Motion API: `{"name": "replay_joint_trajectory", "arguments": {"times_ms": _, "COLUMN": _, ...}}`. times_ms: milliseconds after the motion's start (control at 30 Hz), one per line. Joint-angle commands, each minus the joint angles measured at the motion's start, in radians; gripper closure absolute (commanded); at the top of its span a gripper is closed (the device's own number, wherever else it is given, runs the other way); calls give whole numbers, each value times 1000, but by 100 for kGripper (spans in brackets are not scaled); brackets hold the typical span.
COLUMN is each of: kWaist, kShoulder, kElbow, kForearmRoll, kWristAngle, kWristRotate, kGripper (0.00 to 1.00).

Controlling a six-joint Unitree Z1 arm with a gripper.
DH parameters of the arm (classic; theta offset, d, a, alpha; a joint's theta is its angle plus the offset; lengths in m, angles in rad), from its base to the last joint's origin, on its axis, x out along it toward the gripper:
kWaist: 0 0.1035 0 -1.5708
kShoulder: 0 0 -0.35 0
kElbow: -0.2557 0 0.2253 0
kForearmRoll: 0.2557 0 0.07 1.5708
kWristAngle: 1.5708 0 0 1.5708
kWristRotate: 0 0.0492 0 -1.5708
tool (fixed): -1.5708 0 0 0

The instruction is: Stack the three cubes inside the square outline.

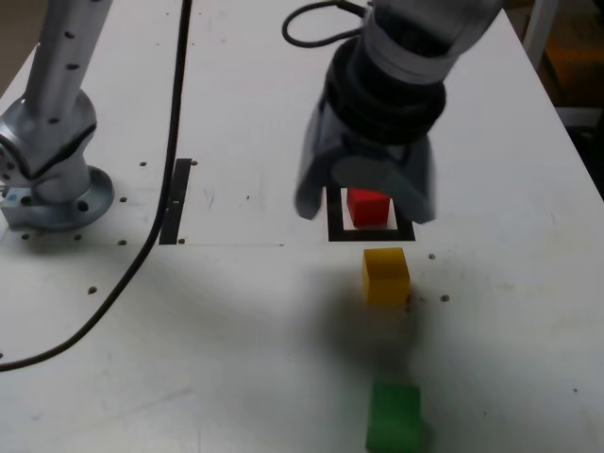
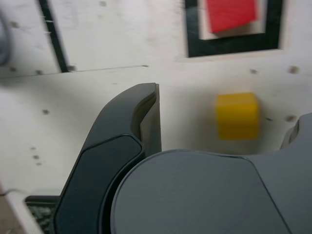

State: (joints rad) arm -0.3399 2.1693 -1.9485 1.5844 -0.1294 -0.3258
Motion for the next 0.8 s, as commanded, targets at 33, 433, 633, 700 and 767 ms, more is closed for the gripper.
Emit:
{"name": "replay_joint_trajectory", "arguments": {"times_ms": 33, "kWaist": -5, "kShoulder": 46, "kElbow": -26, "kForearmRoll": -20, "kWristAngle": 17, "kWristRotate": -13, "kGripper": 1}}
{"name": "replay_joint_trajectory", "arguments": {"times_ms": 433, "kWaist": -49, "kShoulder": 131, "kElbow": -17, "kForearmRoll": -45, "kWristAngle": 22, "kWristRotate": -151, "kGripper": 2}}
{"name": "replay_joint_trajectory", "arguments": {"times_ms": 633, "kWaist": -44, "kShoulder": 140, "kElbow": -16, "kForearmRoll": -51, "kWristAngle": -1, "kWristRotate": -166, "kGripper": 3}}
{"name": "replay_joint_trajectory", "arguments": {"times_ms": 700, "kWaist": -41, "kShoulder": 142, "kElbow": -3, "kForearmRoll": -62, "kWristAngle": -16, "kWristRotate": -170, "kGripper": 4}}
{"name": "replay_joint_trajectory", "arguments": {"times_ms": 767, "kWaist": -38, "kShoulder": 141, "kElbow": 15, "kForearmRoll": -78, "kWristAngle": -28, "kWristRotate": -172, "kGripper": 4}}
